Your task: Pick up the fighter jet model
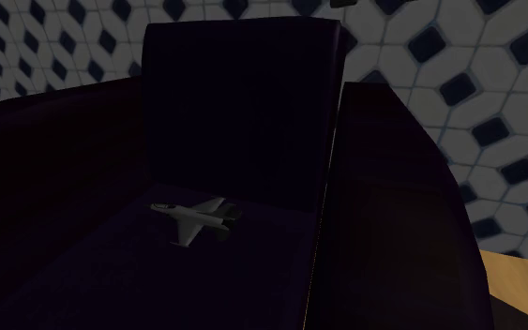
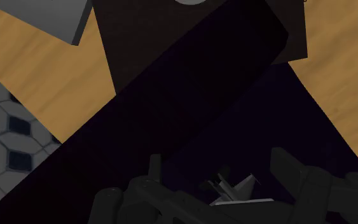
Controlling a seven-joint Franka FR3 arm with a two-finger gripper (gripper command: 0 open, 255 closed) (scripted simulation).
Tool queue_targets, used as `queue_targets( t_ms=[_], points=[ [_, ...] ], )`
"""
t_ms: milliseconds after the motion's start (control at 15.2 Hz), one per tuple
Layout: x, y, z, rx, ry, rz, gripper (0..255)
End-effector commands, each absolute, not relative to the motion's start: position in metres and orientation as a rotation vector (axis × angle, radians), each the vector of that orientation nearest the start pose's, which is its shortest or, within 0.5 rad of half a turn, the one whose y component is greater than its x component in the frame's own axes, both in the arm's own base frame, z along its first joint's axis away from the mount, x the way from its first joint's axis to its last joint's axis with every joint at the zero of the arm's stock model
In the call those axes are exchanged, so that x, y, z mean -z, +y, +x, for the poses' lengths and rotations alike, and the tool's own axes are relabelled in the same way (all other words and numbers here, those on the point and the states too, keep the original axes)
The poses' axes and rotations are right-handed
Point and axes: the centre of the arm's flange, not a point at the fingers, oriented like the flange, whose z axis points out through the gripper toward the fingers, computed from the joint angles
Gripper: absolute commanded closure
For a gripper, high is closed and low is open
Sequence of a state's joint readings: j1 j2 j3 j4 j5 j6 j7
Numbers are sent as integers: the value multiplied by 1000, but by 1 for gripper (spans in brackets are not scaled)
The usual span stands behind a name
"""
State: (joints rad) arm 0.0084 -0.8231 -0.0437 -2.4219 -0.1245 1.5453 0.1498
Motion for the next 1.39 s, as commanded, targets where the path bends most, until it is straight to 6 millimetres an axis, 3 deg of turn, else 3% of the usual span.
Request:
queue_targets(
  t_ms=[0,660,1320],
  points=[
    [-569,-27,292,-77,275,-3225,0],
    [-482,-37,394,-115,72,-3203,0],
    [-393,-30,494,-152,-126,-3168,0]
  ],
)
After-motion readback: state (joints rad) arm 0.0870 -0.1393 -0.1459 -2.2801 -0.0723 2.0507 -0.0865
